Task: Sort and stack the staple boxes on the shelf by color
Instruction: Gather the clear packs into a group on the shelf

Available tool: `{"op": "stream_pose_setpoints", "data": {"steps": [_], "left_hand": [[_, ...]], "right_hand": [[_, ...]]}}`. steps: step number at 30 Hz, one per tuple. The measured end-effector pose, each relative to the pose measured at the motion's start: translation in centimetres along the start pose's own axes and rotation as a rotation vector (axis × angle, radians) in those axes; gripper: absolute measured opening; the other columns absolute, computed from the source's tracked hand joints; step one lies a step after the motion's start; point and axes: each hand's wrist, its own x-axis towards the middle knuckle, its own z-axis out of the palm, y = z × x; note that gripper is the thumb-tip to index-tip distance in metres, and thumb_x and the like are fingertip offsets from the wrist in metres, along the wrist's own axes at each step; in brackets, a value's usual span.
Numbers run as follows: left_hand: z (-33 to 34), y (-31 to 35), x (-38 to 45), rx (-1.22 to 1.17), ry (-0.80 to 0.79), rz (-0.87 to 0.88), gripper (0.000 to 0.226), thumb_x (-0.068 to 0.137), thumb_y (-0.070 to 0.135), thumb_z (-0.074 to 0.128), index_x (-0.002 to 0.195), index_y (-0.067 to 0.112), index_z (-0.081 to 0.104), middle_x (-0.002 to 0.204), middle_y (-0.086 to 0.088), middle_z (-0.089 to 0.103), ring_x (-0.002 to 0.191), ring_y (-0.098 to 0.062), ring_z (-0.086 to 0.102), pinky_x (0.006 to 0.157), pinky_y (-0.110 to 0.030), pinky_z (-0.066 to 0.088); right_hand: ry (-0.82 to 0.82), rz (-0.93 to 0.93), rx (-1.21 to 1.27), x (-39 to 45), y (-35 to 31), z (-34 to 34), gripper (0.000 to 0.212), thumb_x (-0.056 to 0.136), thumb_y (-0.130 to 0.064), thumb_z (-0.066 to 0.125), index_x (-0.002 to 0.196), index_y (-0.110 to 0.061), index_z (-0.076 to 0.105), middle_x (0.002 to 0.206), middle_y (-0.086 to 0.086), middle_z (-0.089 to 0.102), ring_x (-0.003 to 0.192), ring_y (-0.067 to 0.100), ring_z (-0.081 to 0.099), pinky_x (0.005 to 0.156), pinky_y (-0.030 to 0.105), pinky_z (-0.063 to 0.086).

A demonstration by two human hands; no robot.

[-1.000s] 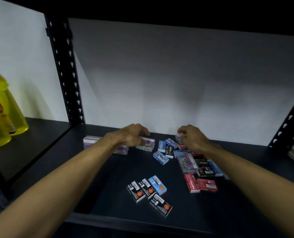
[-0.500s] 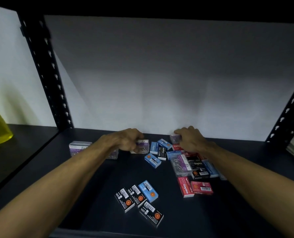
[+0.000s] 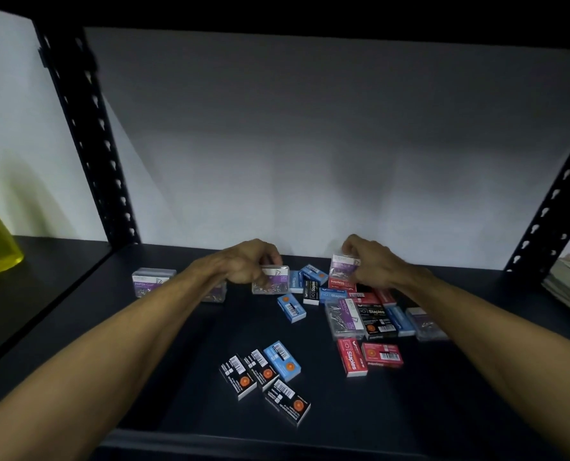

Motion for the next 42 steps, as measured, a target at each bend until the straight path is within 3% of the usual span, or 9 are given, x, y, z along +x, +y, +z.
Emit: {"op": "stream_pose_setpoints", "data": {"steps": [2,5,11,17,24,29,33,37,42], "left_hand": [[-0.2,-0.1,-0.3,-0.02,-0.005,-0.004,0.04,0.08,0.003,0.075,0.114,0.02,0.063,0.099,0.002,0.067,0.09,-0.015,0.065,0.072,-0.021,0.048],[-0.8,0.1,-1.0,-0.048,0.006,-0.001,0.041,0.081,0.002,0.074,0.116,0.019,0.063,0.1,0.002,0.07,0.089,-0.012,0.066,0.074,-0.021,0.051],[-2.7,-0.3,-3.2,-0.106,0.027,0.015,0.042,0.079,0.0,0.075,0.117,0.017,0.067,0.099,-0.002,0.075,0.096,-0.024,0.07,0.09,-0.038,0.056],[-4.3,-2.0,-7.5,-0.118,0.069,0.015,0.043,0.077,-0.006,0.073,0.114,0.014,0.067,0.098,-0.004,0.075,0.09,-0.022,0.07,0.082,-0.031,0.057],[-5.6,-6.1,-12.5,-0.098,0.097,-0.044,0.043,0.077,-0.01,0.071,0.113,0.013,0.066,0.101,-0.009,0.072,0.085,-0.018,0.067,0.076,-0.029,0.057],[-5.8,-9.6,-14.6,-0.041,0.126,-0.106,0.043,0.075,-0.005,0.073,0.105,0.025,0.067,0.105,-0.006,0.072,0.098,-0.024,0.068,0.087,-0.036,0.057],[-5.4,-11.2,-15.4,-0.038,0.129,-0.132,0.043,0.077,-0.005,0.073,0.109,0.023,0.066,0.105,-0.001,0.07,0.096,-0.017,0.066,0.077,-0.019,0.053],[-5.5,-12.7,-15.7,-0.012,0.139,-0.134,0.044,0.075,-0.002,0.074,0.099,0.034,0.066,0.103,-0.005,0.07,0.095,-0.022,0.067,0.084,-0.034,0.056],[-5.6,-13.6,-15.7,-0.007,0.117,-0.112,0.042,0.077,-0.006,0.071,0.104,0.027,0.067,0.097,-0.002,0.07,0.088,-0.018,0.066,0.078,-0.028,0.055]], "right_hand": [[0.002,-0.008,0.062,-0.2,-0.2,-0.3,0.037,0.081,-0.011,0.073,0.105,-0.022,0.048,0.116,0.004,0.06,0.09,0.018,0.062,0.064,0.029,0.05],[-0.005,-0.024,0.102,-0.6,-0.9,-0.7,0.034,0.081,-0.01,0.073,0.103,-0.022,0.05,0.116,0.003,0.059,0.092,0.019,0.062,0.067,0.031,0.051],[0.009,-0.097,0.218,-1.8,-4.1,-1.0,0.036,0.081,-0.007,0.074,0.108,-0.022,0.054,0.107,-0.003,0.058,0.088,0.015,0.061,0.064,0.026,0.049],[-0.044,-0.197,0.2,-3.2,-9.5,1.1,0.042,0.079,-0.008,0.075,0.115,-0.02,0.057,0.101,-0.007,0.058,0.095,0.015,0.06,0.083,0.033,0.053],[-0.097,-0.282,0.196,-4.8,-15.7,4.6,0.039,0.082,-0.008,0.074,0.116,-0.019,0.057,0.096,-0.011,0.058,0.093,0.011,0.06,0.08,0.029,0.054],[-0.083,-0.32,0.206,-5.1,-18.7,6.9,0.037,0.081,-0.009,0.076,0.111,-0.019,0.057,0.095,-0.011,0.056,0.09,0.01,0.059,0.069,0.019,0.048],[-0.07,-0.326,0.201,-4.6,-20.1,8.6,0.036,0.081,-0.008,0.076,0.108,-0.02,0.056,0.103,-0.005,0.061,0.091,0.01,0.061,0.073,0.024,0.052],[-0.067,-0.327,0.19,-4.1,-20.7,9.6,0.035,0.081,-0.007,0.075,0.105,-0.022,0.054,0.105,-0.004,0.06,0.092,0.012,0.06,0.072,0.024,0.05],[-0.048,-0.32,0.189,-3.9,-20.8,10.4,0.035,0.081,-0.008,0.075,0.103,-0.024,0.053,0.108,-0.003,0.058,0.091,0.011,0.057,0.066,0.018,0.041]]}}
